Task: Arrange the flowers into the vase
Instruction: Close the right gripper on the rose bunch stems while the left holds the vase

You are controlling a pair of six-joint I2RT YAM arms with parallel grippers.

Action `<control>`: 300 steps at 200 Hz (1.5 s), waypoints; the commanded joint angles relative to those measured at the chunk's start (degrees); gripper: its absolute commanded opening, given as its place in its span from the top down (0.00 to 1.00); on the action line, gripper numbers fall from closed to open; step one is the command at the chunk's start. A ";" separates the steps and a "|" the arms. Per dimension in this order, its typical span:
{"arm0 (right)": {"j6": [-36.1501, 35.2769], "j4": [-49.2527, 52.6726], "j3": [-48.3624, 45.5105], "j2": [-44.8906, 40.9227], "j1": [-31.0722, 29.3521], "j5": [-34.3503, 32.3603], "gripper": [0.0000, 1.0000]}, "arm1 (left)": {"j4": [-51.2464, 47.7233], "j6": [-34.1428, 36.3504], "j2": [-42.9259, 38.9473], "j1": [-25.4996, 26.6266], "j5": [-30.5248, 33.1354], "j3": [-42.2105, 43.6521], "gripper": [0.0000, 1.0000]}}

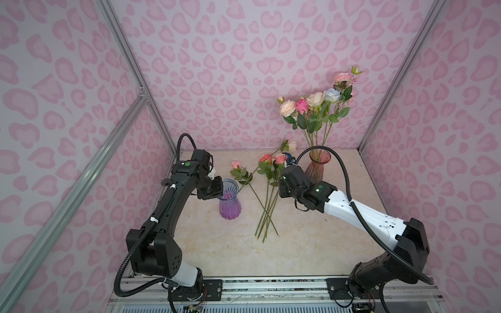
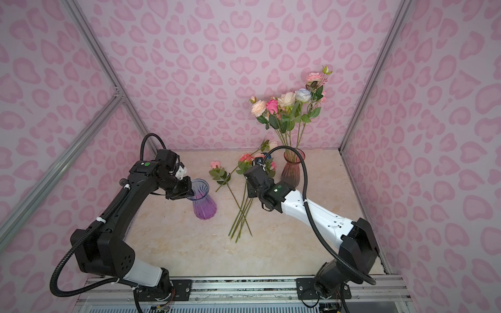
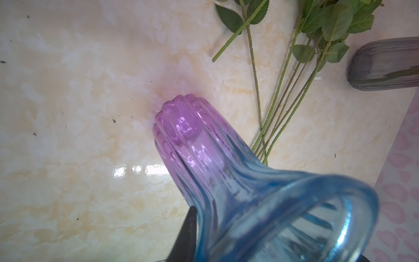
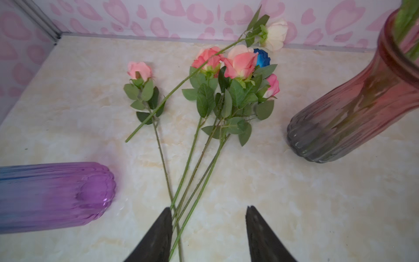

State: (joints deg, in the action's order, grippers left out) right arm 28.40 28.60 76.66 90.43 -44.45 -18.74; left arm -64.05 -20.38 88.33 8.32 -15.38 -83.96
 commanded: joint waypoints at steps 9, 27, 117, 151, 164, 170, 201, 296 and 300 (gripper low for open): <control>0.38 0.57 4.02 6.50 0.86 -1.11 0.46 | 0.51 0.74 1.16 -0.04 -0.33 -0.87 0.77; 0.01 1.74 6.46 10.44 2.13 1.57 0.47 | 0.21 1.00 1.57 0.00 -0.10 -1.60 0.76; -0.09 1.81 9.98 16.85 6.06 6.09 0.48 | -1.75 1.53 1.40 0.00 2.66 -5.23 0.59; 0.05 2.52 11.26 19.59 7.56 6.09 0.51 | -2.45 1.08 -0.76 -0.06 4.35 -7.85 0.47; 0.23 3.19 12.04 20.87 8.09 6.09 0.55 | -2.11 0.79 -2.21 -0.11 4.51 -8.64 0.44; 0.17 3.30 12.28 21.37 8.18 6.08 0.56 | -1.78 0.64 -3.13 -0.06 4.50 -8.85 0.42; 0.04 3.65 14.62 25.00 8.57 7.45 0.62 | 0.90 -0.40 -8.24 -0.09 3.09 -9.01 0.37; 3.63 4.04 19.49 34.75 9.45 10.72 0.69 | 31.00 -8.16 -46.86 -0.07 11.46 24.57 0.27; 3.79 4.32 19.92 35.27 9.64 10.82 0.70 | 31.38 -8.32 -47.86 -0.11 12.00 25.74 0.25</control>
State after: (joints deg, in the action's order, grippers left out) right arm 30.55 32.51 95.44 123.70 -35.24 -8.93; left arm -43.38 -26.57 45.67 8.25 -7.33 -64.60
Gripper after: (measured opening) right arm 0.325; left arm 0.728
